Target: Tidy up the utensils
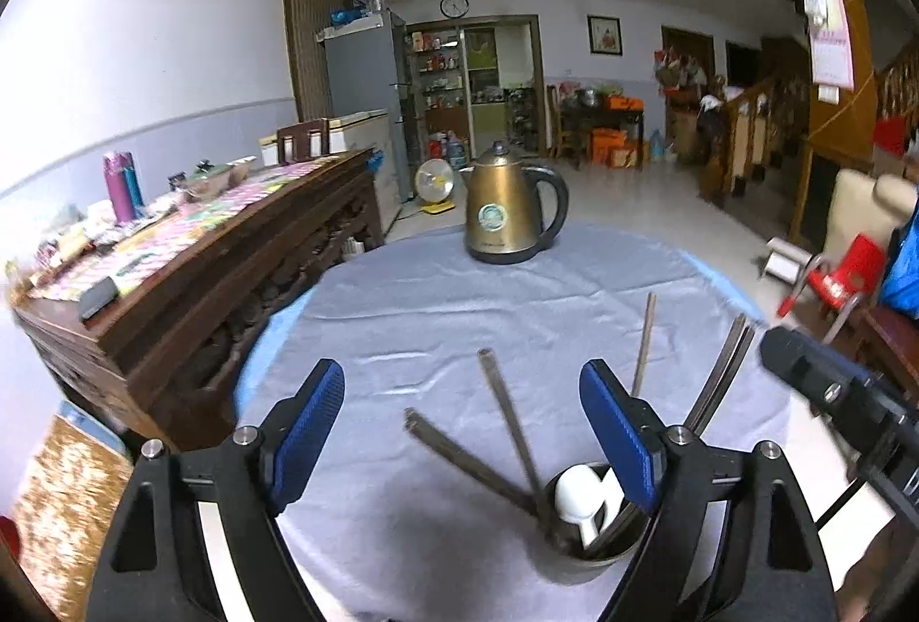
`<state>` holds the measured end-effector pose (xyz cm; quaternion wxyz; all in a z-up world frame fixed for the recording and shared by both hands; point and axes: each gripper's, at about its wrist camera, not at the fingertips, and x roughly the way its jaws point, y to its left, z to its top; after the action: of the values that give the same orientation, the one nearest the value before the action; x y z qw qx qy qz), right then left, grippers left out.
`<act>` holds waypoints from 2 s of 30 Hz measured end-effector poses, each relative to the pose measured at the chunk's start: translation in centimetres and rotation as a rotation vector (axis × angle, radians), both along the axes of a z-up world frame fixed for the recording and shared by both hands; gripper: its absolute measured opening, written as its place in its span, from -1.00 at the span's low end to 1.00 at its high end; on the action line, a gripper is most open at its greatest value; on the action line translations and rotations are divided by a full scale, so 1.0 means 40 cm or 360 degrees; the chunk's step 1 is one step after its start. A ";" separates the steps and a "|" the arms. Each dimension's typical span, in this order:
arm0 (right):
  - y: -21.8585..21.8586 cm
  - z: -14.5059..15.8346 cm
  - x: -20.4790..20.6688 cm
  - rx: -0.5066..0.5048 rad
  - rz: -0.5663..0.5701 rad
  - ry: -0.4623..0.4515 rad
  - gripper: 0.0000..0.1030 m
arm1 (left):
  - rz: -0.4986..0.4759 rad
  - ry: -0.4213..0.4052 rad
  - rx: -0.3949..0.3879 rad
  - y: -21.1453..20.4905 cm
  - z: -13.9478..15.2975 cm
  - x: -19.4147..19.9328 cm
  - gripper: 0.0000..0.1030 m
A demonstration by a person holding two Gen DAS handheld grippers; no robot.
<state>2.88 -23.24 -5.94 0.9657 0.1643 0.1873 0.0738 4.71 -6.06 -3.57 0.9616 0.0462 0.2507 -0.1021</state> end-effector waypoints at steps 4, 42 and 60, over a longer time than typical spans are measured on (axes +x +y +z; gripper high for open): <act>-0.008 0.008 -0.022 -0.0027 -0.0018 0.0000 -0.36 | 0.0036 -0.0046 0.0027 0.021 0.020 -0.033 0.73; 0.011 -0.048 -0.182 -0.0042 -0.0006 0.0224 0.36 | 0.0180 0.0127 0.0244 0.080 -0.044 -0.155 0.78; 0.058 -0.103 -0.152 -0.0139 -0.0030 0.0440 0.42 | 0.0185 0.0328 0.0167 0.112 -0.137 -0.144 0.78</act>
<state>-3.21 -20.91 -10.05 0.9375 0.1326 0.3200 0.0332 -1.03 -1.60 -9.03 0.9313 0.0712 0.3554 -0.0372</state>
